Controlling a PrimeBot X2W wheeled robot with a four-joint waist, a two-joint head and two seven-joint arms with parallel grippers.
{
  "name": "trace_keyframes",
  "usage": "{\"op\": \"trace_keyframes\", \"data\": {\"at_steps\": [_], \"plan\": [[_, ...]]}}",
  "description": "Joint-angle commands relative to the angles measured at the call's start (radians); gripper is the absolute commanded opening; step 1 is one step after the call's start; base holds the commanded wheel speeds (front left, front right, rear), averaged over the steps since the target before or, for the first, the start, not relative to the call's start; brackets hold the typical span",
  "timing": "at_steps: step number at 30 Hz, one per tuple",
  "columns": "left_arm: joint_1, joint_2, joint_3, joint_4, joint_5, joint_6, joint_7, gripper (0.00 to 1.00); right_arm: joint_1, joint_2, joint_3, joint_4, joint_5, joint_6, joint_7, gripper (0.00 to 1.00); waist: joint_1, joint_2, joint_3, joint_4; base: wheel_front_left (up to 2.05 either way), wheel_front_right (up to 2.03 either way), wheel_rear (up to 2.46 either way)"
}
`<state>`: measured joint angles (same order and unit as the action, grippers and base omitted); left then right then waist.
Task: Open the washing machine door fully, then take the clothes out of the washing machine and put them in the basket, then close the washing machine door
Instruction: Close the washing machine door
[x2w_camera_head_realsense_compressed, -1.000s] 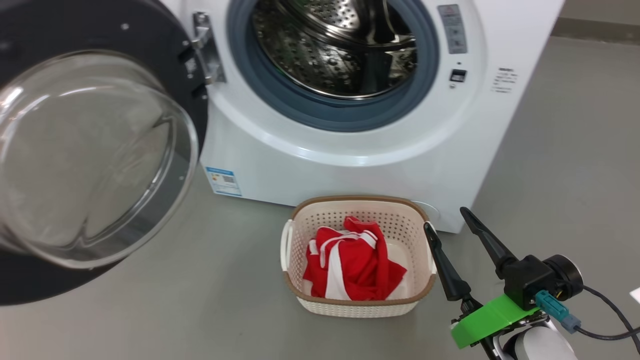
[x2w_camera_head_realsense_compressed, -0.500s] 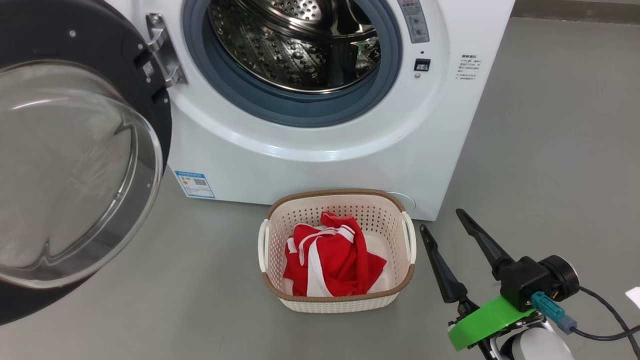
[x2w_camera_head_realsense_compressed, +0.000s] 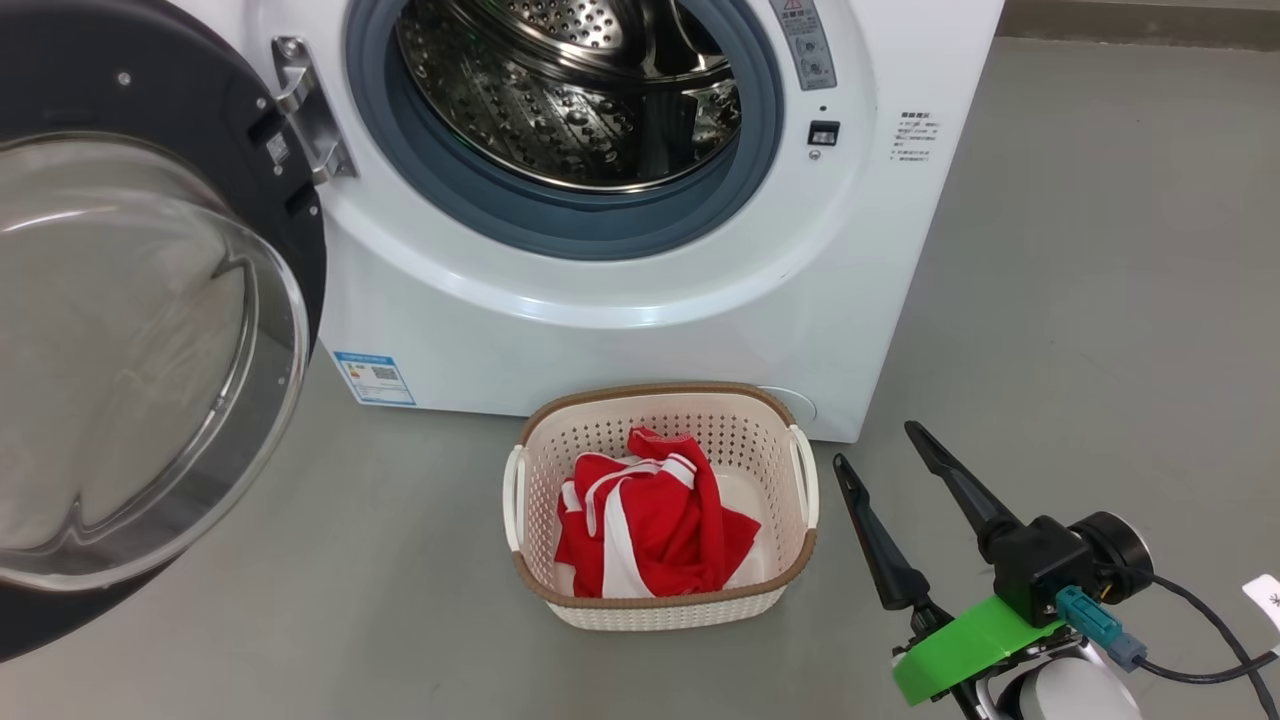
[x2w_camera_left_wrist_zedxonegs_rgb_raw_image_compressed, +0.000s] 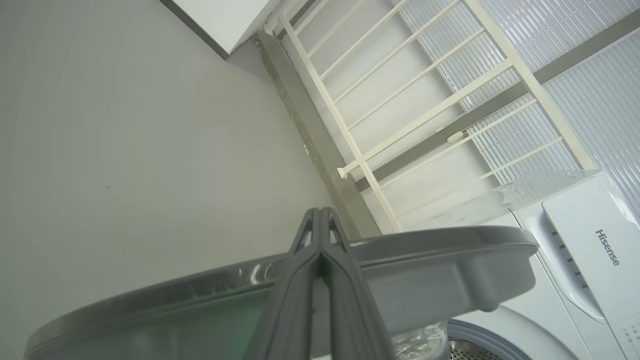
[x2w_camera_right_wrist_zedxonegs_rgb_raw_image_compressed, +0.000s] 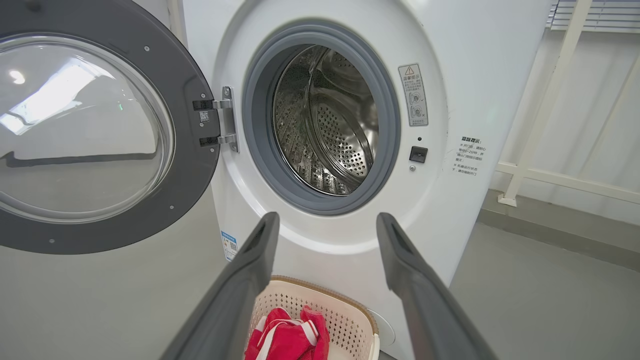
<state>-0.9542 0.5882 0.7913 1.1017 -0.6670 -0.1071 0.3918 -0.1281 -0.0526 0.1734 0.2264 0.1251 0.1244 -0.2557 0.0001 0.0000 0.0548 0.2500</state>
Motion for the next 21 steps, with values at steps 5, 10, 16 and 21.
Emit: {"op": "trace_keyframes", "data": {"at_steps": [5,10,16,21], "plan": [[0.033,0.063,0.007,-0.066,-0.033,-0.015,0.07,0.0,-0.019,0.002,0.028,-0.018,-0.009,0.006,-0.006,1.0,-0.0001,0.0,0.001,-0.012,0.0,0.0,0.0],[0.063,0.059,0.006,-0.093,-0.052,-0.017,0.136,0.0,-0.021,0.002,0.035,-0.015,-0.006,0.006,-0.006,1.0,-0.0001,0.0,0.004,-0.02,0.0,0.0,0.0],[0.101,0.059,-0.006,-0.127,-0.09,-0.021,0.256,0.0,-0.021,0.002,0.038,-0.014,-0.004,0.006,-0.006,1.0,-0.0001,0.0,0.014,-0.024,0.0,0.0,0.0],[0.124,0.057,-0.007,-0.154,-0.123,-0.023,0.314,0.0,-0.025,0.002,0.042,-0.014,-0.004,0.006,-0.006,1.0,-0.0001,0.0,0.02,-0.025,0.0,0.0,0.0]]}}
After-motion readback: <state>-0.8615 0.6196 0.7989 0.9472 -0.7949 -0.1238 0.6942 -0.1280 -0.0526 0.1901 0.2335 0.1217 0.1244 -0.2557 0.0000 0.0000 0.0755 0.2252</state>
